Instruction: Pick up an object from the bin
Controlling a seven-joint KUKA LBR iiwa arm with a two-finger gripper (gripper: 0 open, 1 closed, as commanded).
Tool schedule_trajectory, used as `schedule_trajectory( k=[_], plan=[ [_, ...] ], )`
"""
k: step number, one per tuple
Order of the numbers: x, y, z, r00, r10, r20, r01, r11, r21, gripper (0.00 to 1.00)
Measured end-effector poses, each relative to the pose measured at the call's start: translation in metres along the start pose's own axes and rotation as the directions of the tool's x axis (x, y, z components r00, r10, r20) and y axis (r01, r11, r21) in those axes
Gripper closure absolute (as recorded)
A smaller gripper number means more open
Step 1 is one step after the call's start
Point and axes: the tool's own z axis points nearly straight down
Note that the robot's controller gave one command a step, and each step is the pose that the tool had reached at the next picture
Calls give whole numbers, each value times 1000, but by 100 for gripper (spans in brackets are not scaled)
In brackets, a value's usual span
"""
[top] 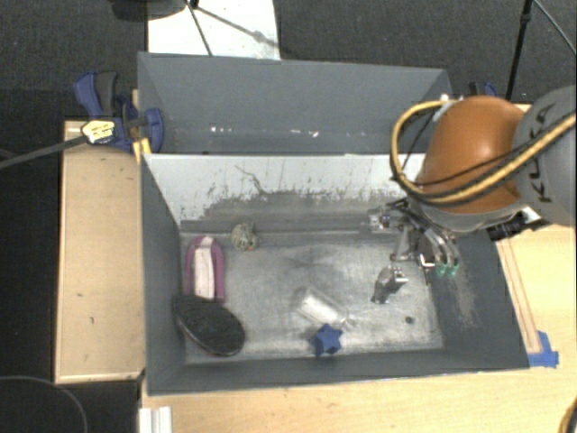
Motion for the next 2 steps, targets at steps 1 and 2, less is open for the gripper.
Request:
schedule_trajectory(
  k=[1, 2],
  plan=[
    [24, 71, 83, 992, 127, 11, -127, 992, -1, 0],
    [45, 58, 75, 981, 193, 3, -193, 981, -1, 0]
  ],
)
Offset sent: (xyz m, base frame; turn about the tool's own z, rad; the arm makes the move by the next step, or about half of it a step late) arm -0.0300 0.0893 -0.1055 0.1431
